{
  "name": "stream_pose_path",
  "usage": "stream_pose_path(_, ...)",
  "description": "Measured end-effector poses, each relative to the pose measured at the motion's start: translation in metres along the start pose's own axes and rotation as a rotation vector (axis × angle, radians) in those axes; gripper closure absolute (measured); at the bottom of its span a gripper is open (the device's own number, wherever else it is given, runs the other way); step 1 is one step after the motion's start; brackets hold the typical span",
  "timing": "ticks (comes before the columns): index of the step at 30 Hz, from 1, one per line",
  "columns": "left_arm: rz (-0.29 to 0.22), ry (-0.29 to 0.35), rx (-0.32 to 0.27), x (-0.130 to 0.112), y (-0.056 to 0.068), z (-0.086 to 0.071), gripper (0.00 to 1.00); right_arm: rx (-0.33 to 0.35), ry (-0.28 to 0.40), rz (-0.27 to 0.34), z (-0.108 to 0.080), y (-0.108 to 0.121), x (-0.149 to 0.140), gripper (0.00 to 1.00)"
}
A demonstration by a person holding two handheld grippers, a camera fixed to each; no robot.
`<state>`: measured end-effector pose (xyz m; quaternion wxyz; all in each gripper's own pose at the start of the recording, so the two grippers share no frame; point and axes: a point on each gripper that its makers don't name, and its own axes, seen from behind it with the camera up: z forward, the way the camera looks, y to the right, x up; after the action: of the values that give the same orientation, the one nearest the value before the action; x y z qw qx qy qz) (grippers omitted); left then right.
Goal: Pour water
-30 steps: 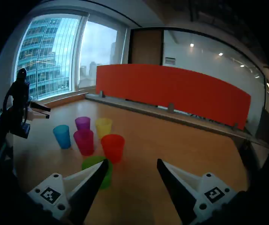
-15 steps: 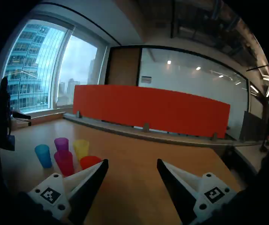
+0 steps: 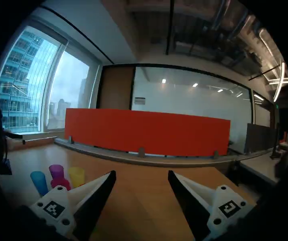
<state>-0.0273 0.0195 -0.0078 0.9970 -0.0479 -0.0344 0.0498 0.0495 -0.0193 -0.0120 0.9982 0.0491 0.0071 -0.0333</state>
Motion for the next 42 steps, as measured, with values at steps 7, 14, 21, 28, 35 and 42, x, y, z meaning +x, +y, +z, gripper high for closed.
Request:
stream_pose_path(7, 0.002, 0.027, 0.033, 0.004, -0.002, 0.003, 0.08, -0.021, 0.043, 0.03, -0.005, -0.002, 0.013, 0.0)
stream_pose_path(14, -0.002, 0.053, 0.062, 0.008, -0.004, 0.004, 0.08, -0.038, 0.057, 0.053, -0.006, 0.001, 0.015, 0.0)
stream_pose_path(21, -0.016, 0.081, 0.087, 0.007, -0.008, 0.0, 0.08, -0.055, 0.05, 0.07, -0.009, 0.003, 0.012, 0.0)
stream_pose_path(28, -0.014, 0.094, 0.116, 0.003, -0.012, -0.002, 0.08, -0.063, 0.044, 0.078, -0.015, 0.004, 0.012, 0.0)
stream_pose_path(35, -0.017, 0.104, 0.138, -0.005, -0.016, -0.003, 0.08, -0.076, 0.033, 0.064, -0.02, 0.007, 0.014, 0.0)
stream_pose_path(42, -0.031, 0.106, 0.143, -0.017, -0.016, -0.001, 0.08, -0.086, 0.029, 0.058, -0.023, 0.006, 0.016, 0.0)
